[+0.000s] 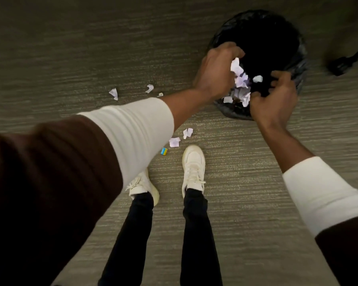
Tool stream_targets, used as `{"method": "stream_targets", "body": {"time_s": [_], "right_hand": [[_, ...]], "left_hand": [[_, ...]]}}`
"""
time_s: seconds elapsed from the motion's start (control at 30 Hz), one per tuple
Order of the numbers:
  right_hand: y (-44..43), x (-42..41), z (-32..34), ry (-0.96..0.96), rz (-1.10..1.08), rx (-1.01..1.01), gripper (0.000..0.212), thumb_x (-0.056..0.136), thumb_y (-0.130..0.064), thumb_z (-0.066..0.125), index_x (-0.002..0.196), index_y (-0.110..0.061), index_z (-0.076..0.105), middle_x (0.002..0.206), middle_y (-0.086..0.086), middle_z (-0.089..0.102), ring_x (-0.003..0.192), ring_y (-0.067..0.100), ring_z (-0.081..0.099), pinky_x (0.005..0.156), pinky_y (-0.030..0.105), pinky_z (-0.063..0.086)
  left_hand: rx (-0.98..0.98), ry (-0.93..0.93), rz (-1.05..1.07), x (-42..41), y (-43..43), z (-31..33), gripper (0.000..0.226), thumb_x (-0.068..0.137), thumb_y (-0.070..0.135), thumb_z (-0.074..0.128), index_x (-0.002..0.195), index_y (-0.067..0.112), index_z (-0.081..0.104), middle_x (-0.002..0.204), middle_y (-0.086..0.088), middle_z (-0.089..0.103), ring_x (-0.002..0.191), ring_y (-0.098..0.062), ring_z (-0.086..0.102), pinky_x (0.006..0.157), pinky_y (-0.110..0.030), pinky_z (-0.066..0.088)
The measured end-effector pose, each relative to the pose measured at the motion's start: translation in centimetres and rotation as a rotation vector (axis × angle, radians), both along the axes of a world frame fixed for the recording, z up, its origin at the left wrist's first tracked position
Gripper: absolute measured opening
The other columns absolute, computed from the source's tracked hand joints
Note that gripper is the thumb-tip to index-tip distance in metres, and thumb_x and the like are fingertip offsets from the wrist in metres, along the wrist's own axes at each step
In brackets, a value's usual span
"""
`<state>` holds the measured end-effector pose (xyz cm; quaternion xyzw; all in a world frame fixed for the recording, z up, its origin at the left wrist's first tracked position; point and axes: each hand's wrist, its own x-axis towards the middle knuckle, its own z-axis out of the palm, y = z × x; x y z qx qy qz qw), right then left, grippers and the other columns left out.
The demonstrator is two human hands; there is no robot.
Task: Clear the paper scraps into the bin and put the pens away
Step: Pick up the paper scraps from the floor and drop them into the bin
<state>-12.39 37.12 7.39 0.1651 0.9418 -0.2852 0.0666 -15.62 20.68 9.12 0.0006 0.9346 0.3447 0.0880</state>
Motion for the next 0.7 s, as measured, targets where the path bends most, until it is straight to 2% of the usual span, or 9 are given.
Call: {"method": "stream_targets", "body": {"time_s": [0.07, 0.23, 0.4, 0.5, 0.7], "right_hand": [[0.0, 1.0, 0.2, 0.027, 0.053, -0.019, 0.044, 0.085, -0.020, 0.066, 0.128, -0.012, 0.061, 0.123, 0.012, 0.066, 0.103, 0.029, 0.068, 0.095, 0.044, 0.055], [-1.8, 4.9, -0.1, 0.067, 0.280, -0.126, 0.030, 0.089, -0.012, 0.069, 0.118, -0.010, 0.066, 0.117, 0.010, 0.065, 0.079, 0.018, 0.066, 0.081, 0.034, 0.057], [-5.4, 8.7, -2.5, -0.029, 0.502, -0.172, 0.031, 0.090, -0.018, 0.075, 0.118, -0.012, 0.064, 0.114, 0.006, 0.064, 0.086, 0.019, 0.066, 0.081, 0.039, 0.059], [-7.3, 9.8, -4.8, -0.210, 0.622, -0.115, 0.048, 0.087, -0.031, 0.081, 0.127, -0.017, 0.058, 0.119, 0.007, 0.062, 0.092, 0.022, 0.067, 0.084, 0.041, 0.060], [-8.9, 10.2, -11.7, -0.490, 0.846, 0.118, 0.079, 0.081, -0.052, 0.082, 0.142, -0.021, 0.043, 0.139, 0.018, 0.054, 0.120, 0.040, 0.062, 0.091, 0.047, 0.057]], "left_hand": [[-0.021, 0.013, 0.009, 0.5, -0.5, -0.3, 0.045, 0.086, 0.004, 0.070, 0.129, 0.017, 0.074, 0.136, 0.002, 0.071, 0.122, -0.017, 0.069, 0.102, -0.032, 0.056], [-0.016, -0.015, 0.176, 2.9, -3.7, -1.9, 0.018, 0.092, 0.016, 0.069, 0.106, 0.021, 0.078, 0.108, 0.006, 0.075, 0.101, -0.014, 0.071, 0.091, -0.030, 0.056], [-0.030, -0.153, 0.286, 6.6, -8.4, -4.2, 0.014, 0.095, 0.015, 0.067, 0.100, 0.021, 0.078, 0.097, 0.006, 0.080, 0.085, -0.012, 0.071, 0.086, -0.035, 0.061], [-0.082, -0.254, 0.302, 9.1, -11.3, -6.1, 0.016, 0.094, 0.014, 0.065, 0.100, 0.020, 0.079, 0.095, 0.003, 0.081, 0.086, -0.018, 0.074, 0.085, -0.038, 0.062], [-0.236, -0.383, 0.249, 13.0, -17.0, -11.1, 0.022, 0.090, 0.013, 0.056, 0.097, 0.015, 0.077, 0.098, -0.010, 0.081, 0.094, -0.037, 0.075, 0.082, -0.047, 0.062]]}}
